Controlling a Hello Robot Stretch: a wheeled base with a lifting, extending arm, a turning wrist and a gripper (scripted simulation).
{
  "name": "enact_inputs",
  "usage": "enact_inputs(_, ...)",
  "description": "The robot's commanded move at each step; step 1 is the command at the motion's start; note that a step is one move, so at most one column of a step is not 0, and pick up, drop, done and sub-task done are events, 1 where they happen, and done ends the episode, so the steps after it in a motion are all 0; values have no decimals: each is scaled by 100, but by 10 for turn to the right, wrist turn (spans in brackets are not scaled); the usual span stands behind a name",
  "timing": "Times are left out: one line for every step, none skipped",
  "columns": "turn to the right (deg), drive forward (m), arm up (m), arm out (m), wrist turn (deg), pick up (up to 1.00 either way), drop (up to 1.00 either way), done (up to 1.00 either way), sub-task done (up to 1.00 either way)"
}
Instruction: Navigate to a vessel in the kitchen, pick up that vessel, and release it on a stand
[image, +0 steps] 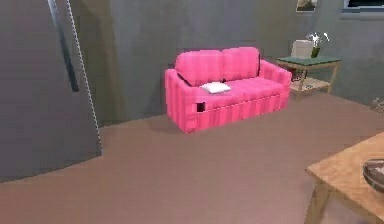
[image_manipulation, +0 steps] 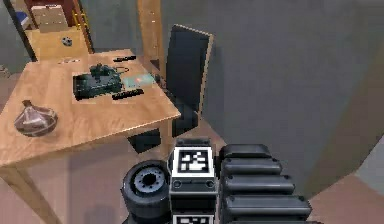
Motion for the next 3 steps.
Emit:
enact_inputs(0,80,0,0,0,0,0,0,0)
enact_inputs(150,0,0,0,0,0,0,0,0)
enact_inputs(30,0,0,0,0,0,0,0,0)
